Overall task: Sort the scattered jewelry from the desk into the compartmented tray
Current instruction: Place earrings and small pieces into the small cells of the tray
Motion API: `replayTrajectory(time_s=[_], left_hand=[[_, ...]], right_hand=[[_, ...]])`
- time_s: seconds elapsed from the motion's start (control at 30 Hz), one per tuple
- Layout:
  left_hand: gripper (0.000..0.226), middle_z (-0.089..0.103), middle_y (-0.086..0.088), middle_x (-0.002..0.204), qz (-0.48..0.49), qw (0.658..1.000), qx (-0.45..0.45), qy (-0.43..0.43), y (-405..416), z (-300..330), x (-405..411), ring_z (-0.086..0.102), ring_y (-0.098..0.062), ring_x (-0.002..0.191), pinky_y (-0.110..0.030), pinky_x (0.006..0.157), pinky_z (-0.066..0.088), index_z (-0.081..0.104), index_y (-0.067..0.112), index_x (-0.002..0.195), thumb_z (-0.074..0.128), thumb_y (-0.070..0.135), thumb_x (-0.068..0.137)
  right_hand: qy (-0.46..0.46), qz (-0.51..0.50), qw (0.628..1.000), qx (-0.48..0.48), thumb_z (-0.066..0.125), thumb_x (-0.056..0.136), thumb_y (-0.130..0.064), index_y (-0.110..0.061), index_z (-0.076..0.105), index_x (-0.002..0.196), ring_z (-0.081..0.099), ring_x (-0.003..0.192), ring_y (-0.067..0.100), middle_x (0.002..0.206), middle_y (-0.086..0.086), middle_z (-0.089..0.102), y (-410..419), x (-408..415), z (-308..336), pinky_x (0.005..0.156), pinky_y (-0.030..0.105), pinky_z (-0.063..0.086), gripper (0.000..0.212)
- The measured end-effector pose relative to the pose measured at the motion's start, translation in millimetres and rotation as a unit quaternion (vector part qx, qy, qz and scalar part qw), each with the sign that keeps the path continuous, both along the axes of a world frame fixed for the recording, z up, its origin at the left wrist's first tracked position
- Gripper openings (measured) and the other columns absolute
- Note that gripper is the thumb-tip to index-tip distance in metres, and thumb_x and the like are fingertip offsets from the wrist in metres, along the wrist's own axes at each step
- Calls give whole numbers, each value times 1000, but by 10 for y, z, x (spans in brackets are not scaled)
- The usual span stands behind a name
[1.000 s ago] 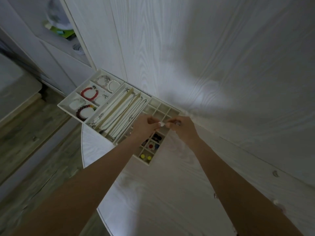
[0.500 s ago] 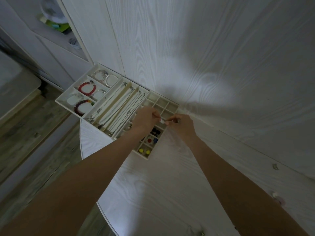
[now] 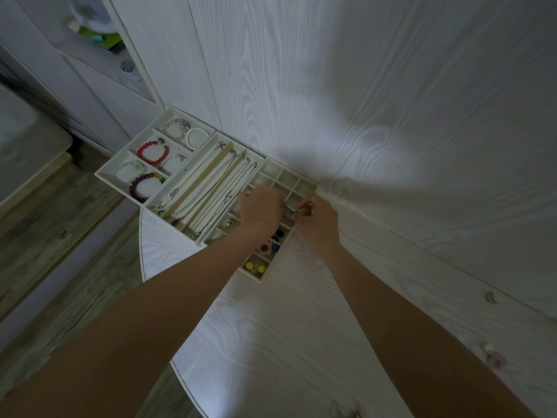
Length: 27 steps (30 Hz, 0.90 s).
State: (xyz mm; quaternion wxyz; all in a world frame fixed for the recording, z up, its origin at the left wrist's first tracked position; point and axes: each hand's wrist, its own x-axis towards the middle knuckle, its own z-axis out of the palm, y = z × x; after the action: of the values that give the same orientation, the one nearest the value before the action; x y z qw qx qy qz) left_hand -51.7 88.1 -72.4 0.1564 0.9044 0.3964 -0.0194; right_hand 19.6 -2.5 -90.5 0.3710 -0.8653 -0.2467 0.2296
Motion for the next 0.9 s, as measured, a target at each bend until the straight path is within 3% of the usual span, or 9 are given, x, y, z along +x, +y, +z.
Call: replayTrajectory(time_s=[0.17,0.4,0.53,0.6,0.77,0.9], left_hand=[[8,58,-1,102,-34,997,56,29,-7,-17,37,55,-20,89,-39,92,32,67,21,92,61,23,89],[15,59,4,94,-81,990,110,28,-20,-79,-55,54,-16,83,-33,82,29,69,27,95,55,25,92],[24,61,3,104,-100,994,44,3,10,-106,-131,57,-17,95,-34,90,32,67,31,110,47,32,96],[25,61,3,106,-102,995,23,-10,19,-121,-175,57,-17,98,-35,94,31,67,32,111,47,32,96],[26,62,4,107,-109,993,40,-16,15,-106,-217,58,-15,94,-33,90,30,67,31,111,46,33,96],[28,60,4,106,-140,987,72,15,-11,-104,-236,57,-15,92,-34,90,32,66,33,113,44,30,96]], right_hand=[[-34,25,999,-14,68,81,-3,-7,64,84,49,76,10,80,0,55,13,-11,-8,61,1,34,7],[-49,34,997,-38,63,81,1,-10,55,70,44,73,11,73,3,52,58,-30,31,61,3,34,17],[-50,26,997,-52,62,82,0,-5,62,75,45,73,10,75,1,50,56,-31,16,59,4,34,9],[-51,26,997,-56,62,83,-1,-3,64,79,46,75,11,78,2,51,70,-45,16,59,12,34,4],[-38,23,997,-63,63,84,-5,-2,63,84,45,75,11,78,2,49,88,-54,57,62,15,28,4],[-34,20,997,-69,63,83,-4,-10,55,77,44,68,9,68,-6,44,89,-57,84,57,12,35,12]])
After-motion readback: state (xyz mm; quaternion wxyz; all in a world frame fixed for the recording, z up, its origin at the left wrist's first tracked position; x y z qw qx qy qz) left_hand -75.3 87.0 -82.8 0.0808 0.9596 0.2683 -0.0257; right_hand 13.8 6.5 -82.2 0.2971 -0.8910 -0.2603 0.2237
